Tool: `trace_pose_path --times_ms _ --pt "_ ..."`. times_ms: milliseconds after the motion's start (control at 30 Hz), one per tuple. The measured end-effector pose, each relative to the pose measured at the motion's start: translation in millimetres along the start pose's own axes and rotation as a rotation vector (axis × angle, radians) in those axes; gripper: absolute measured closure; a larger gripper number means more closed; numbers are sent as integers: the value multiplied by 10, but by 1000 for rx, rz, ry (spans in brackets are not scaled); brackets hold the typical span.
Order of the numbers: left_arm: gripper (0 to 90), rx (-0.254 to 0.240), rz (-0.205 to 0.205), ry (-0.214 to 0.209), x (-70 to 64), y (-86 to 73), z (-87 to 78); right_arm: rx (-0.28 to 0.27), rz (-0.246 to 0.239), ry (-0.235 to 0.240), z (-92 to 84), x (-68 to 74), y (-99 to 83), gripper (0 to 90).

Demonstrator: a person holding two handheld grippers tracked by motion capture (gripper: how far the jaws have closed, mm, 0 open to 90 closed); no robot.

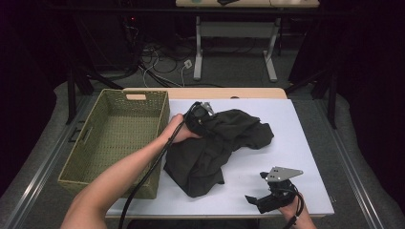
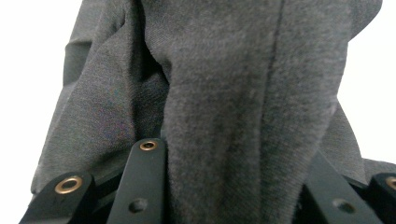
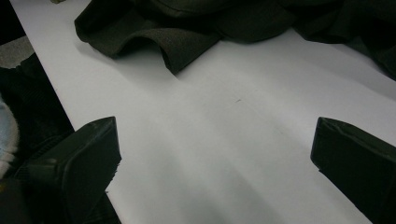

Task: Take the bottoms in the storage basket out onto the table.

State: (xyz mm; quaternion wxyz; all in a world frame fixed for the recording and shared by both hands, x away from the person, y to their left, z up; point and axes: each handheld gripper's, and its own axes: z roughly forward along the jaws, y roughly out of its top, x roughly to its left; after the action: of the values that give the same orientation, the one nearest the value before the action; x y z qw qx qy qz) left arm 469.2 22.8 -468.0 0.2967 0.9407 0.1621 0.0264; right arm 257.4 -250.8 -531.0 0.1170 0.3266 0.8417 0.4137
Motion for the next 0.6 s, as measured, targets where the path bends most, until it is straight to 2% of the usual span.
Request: trace_pose_path --times_ms 267,400,533,600 --pt "648 14 -45 -25 -10 -43 159 11 -4 1 1 -3 1 12" --pt "641 35 -49 -31 -24 -57 227 11 -5 0 1 -2 1 12" --pt "624 39 -53 -33 -18 -52 227 5 0 -1 0 2 -1 11" --pt "585 28 -63 -34 -14 -52 207 -3 -2 -3 0 3 -3 11"
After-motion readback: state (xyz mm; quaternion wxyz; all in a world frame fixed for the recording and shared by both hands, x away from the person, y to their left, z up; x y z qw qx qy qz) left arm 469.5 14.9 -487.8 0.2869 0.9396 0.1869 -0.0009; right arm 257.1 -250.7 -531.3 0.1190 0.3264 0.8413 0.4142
